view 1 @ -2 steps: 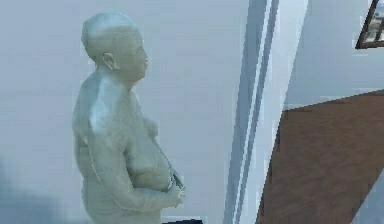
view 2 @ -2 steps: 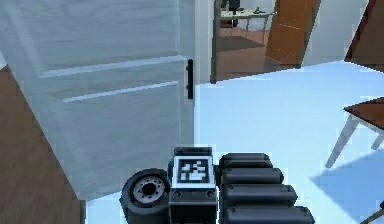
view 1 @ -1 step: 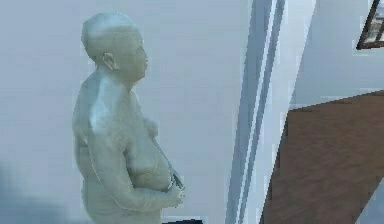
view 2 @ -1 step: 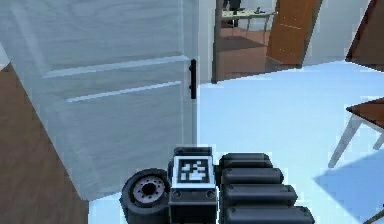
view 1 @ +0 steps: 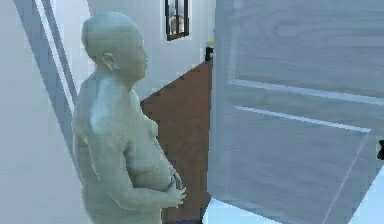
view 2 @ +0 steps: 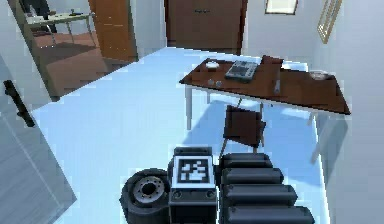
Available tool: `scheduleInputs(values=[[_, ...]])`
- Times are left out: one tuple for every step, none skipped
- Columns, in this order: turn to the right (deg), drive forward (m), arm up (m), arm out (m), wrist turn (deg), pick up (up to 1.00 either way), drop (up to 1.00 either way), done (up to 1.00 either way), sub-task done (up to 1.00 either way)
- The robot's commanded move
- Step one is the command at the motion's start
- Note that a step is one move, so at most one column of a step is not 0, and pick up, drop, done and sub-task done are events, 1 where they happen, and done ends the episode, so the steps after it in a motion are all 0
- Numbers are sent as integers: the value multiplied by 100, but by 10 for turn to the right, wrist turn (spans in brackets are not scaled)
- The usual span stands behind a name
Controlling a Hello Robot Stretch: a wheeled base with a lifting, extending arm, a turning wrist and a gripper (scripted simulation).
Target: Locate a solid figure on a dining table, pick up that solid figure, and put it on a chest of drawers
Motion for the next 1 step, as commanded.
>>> scheduleInputs(values=[[450, 0, 0, 0, 0, 0, 0, 0, 0]])
